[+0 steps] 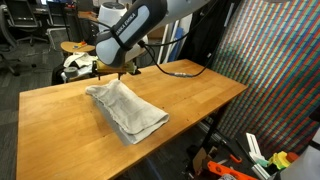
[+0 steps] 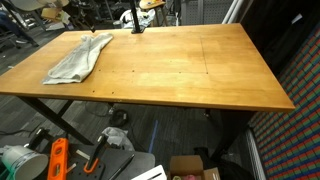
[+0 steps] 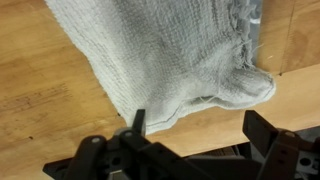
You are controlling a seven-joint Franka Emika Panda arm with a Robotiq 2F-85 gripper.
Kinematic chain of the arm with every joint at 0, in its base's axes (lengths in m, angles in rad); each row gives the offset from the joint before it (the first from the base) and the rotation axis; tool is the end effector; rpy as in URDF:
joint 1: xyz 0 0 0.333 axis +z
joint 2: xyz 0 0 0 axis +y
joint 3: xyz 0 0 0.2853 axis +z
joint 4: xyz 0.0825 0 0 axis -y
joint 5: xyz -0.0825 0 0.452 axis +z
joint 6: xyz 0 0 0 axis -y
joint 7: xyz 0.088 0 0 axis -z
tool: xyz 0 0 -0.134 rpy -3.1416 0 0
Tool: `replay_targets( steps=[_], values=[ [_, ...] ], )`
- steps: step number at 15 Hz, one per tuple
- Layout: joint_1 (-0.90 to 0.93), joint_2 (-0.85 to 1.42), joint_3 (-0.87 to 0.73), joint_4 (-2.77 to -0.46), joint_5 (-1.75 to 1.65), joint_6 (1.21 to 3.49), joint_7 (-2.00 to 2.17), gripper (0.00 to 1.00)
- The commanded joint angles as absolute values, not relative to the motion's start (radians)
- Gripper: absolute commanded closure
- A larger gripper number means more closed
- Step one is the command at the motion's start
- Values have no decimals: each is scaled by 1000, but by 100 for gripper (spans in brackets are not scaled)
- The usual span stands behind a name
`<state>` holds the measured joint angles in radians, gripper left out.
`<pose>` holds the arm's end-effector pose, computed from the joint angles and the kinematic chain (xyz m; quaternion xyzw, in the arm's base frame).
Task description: Fold the cloth
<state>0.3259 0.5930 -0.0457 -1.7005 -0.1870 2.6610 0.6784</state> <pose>0.7208 0.2129 0.1931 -0.9741 0.1153 -0.1930 0.0221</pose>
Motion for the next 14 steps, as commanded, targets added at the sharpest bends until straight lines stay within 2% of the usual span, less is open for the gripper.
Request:
replay_targets(
  steps=[1,14],
  values=[
    [314,544,-51,-1745,-152,2676,648,0],
    [275,686,-8,-1680,-17,2611,550,0]
  ],
)
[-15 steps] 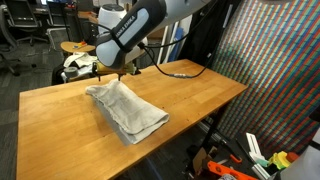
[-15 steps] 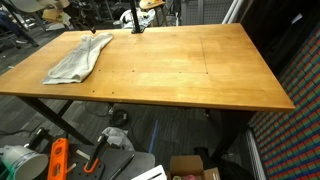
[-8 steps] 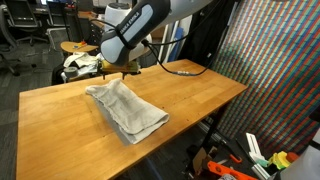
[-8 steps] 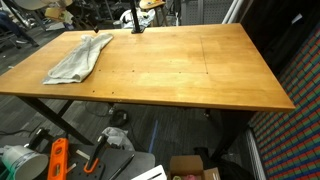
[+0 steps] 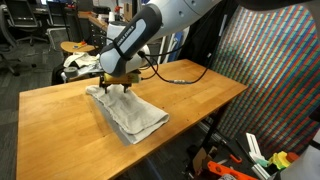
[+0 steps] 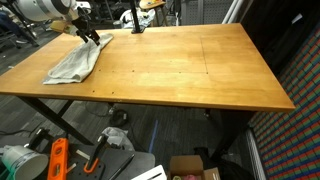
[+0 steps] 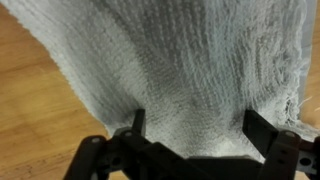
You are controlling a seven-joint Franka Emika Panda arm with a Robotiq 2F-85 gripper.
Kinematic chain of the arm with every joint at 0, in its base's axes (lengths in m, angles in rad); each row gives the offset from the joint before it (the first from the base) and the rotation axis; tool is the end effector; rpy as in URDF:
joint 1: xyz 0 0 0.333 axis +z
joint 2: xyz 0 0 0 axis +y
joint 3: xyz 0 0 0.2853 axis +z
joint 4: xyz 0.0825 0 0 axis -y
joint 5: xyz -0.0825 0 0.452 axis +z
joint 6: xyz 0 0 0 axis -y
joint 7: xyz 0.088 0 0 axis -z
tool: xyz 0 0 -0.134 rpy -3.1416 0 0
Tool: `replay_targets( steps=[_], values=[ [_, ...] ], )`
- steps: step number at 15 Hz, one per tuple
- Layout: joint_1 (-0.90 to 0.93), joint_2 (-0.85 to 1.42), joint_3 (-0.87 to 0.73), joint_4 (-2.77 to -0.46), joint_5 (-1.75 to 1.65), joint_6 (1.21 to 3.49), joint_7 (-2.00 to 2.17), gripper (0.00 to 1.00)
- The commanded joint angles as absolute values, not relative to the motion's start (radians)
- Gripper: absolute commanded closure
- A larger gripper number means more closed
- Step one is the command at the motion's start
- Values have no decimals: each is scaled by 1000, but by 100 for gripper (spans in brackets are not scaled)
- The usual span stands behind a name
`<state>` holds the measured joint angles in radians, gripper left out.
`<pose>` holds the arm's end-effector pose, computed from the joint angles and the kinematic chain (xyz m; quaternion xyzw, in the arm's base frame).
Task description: Fold the cloth
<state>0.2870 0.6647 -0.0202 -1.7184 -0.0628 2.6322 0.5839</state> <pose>0.7039 0.1937 0.1272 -0.9836 0.1287 -0.1232 0.0289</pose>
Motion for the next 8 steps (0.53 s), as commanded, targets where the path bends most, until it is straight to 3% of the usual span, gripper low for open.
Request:
replay_targets(
  steps=[1,8],
  values=[
    [285,693,-22,-1675,-16,2619,565,0],
    [340,740,-142,-1624,-60,2670,694,0]
  ],
)
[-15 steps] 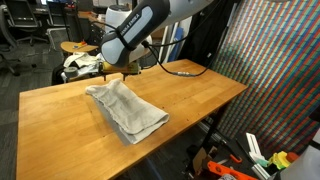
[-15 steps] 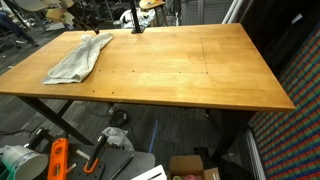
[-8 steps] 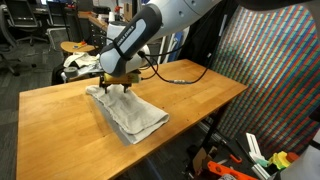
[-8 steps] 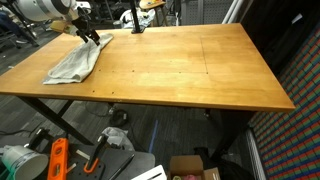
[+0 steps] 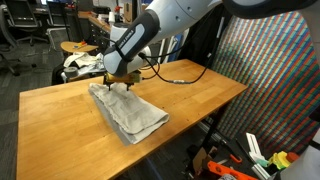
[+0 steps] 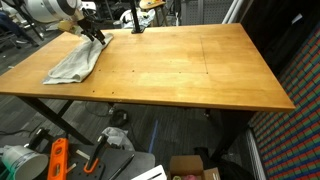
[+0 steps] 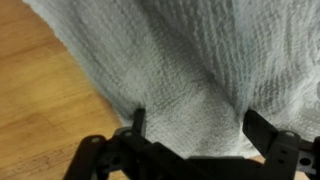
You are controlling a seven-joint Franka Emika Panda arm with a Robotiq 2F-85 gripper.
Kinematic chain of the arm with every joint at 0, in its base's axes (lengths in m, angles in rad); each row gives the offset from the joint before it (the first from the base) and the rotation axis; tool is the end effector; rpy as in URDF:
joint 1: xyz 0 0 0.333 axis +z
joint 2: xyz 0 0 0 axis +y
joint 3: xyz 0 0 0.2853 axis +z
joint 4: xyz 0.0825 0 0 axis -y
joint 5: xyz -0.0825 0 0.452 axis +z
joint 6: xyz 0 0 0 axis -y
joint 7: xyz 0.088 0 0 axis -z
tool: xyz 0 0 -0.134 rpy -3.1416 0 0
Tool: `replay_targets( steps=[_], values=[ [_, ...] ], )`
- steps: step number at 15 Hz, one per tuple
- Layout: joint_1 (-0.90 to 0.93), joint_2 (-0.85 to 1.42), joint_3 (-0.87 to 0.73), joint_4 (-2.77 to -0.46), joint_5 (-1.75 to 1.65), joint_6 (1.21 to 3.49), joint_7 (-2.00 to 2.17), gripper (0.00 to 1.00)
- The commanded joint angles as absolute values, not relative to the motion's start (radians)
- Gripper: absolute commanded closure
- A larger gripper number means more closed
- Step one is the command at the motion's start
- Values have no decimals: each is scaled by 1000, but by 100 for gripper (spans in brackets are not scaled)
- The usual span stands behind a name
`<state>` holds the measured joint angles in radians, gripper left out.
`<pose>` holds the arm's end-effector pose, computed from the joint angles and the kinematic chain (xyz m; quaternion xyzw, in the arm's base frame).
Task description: Fold the cloth
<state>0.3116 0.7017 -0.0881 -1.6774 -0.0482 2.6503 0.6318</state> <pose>0.7209 0.1681 0.1240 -0.9756 0.1676 -0.1406 0.0192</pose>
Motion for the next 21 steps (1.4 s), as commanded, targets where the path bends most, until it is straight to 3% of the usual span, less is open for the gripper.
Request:
replay_targets(
  steps=[1,7,21],
  values=[
    [340,752,-151,-1613,-58,2671,707,0],
    [336,799,-163,-1573,-49,2665,760,0],
    [418,874,-371,-1504,-204,2651,1130,0]
  ],
)
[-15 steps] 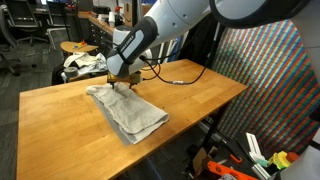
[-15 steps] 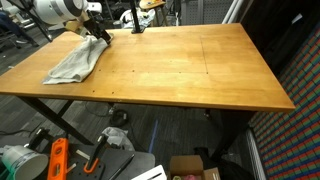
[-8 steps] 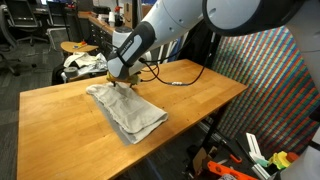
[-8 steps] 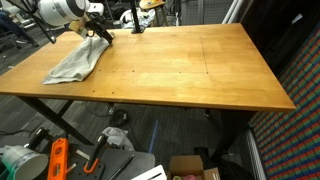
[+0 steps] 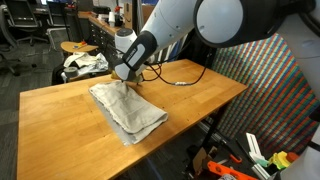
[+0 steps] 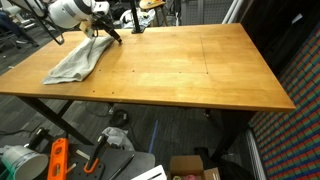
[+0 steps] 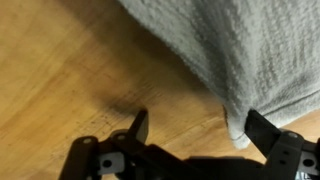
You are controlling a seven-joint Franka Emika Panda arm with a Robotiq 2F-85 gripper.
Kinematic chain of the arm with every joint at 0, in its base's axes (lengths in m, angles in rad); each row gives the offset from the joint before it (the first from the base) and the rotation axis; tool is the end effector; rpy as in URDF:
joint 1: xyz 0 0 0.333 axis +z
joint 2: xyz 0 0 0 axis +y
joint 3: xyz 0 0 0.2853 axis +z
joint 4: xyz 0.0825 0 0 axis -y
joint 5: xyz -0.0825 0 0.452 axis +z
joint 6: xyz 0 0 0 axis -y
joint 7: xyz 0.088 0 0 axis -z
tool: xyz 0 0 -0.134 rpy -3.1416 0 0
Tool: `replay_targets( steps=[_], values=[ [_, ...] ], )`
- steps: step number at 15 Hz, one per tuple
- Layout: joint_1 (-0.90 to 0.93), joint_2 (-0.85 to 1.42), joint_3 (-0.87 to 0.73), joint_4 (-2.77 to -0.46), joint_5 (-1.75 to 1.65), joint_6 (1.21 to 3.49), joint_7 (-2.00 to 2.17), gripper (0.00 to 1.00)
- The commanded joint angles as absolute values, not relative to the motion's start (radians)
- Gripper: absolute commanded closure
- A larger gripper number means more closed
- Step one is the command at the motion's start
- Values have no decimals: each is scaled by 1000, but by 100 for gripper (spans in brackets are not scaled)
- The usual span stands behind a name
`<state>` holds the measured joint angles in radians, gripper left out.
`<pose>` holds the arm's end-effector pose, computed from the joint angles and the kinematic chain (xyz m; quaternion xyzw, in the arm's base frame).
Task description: Fold the cloth
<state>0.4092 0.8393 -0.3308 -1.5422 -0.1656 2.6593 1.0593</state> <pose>0.7630 0.0890 0.1138 0.9159 -0.3354 0.2140 0.0542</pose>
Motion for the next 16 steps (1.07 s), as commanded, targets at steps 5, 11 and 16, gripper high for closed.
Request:
replay_targets(
  steps=[5,11,16],
  values=[
    [426,878,-420,-1498,-261,2647,1213,0],
    [398,803,-405,-1574,-295,2686,1203,0],
    [341,562,-290,-1826,-290,2749,953,0]
  ],
)
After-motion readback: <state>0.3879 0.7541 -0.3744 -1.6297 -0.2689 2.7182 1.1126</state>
